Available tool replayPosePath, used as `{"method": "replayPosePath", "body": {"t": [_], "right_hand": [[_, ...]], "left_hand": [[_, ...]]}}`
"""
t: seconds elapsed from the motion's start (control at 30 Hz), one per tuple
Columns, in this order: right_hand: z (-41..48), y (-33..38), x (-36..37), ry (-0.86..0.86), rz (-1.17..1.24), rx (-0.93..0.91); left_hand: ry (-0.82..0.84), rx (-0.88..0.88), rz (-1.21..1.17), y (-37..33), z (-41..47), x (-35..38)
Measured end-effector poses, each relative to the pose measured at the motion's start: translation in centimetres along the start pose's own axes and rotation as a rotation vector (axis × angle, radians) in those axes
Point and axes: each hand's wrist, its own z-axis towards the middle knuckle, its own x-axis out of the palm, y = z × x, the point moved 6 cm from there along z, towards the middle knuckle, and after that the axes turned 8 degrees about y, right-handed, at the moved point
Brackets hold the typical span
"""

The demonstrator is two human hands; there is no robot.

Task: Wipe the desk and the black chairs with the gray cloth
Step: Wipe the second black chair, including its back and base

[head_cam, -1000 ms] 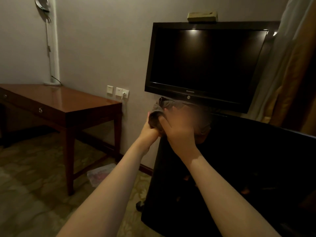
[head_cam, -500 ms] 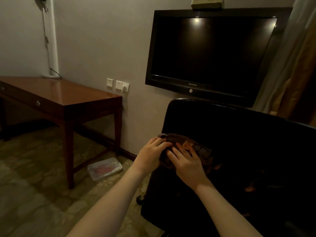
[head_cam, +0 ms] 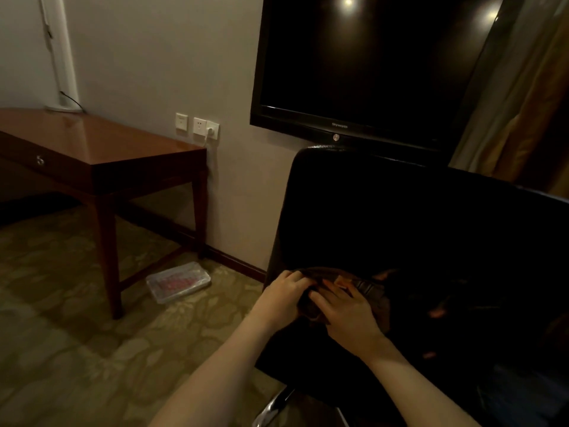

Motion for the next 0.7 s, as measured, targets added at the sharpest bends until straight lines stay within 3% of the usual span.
{"method": "replayPosePath", "body": {"t": [0.07,0.2,0.4,0.53,0.7], "right_hand": [[0.3,0.0,-1.6,-0.048,0.031,-0.050],[1.8,-1.2,-7.1,-0.281,0.086,-0.061],[3.3,-5.2,-17.5,-0.624,-0.117,-0.091],[3.3,-8.0,-16.9,-0.578,-0.418,-0.068],[0.0,-8.6,-10.7,-0.441,-0.352,-0.058]], "left_hand": [[-0.001,0.044,0.073,-0.4,-0.3,-1.4],[-0.373,0.271,0.265,-3.2,-1.4,-7.7],[-0.744,0.449,0.231,-8.9,-1.1,-16.8],[-0.787,0.469,0.315,-10.4,0.9,-17.7],[-0.723,0.457,0.323,-9.8,2.0,-12.7]]}}
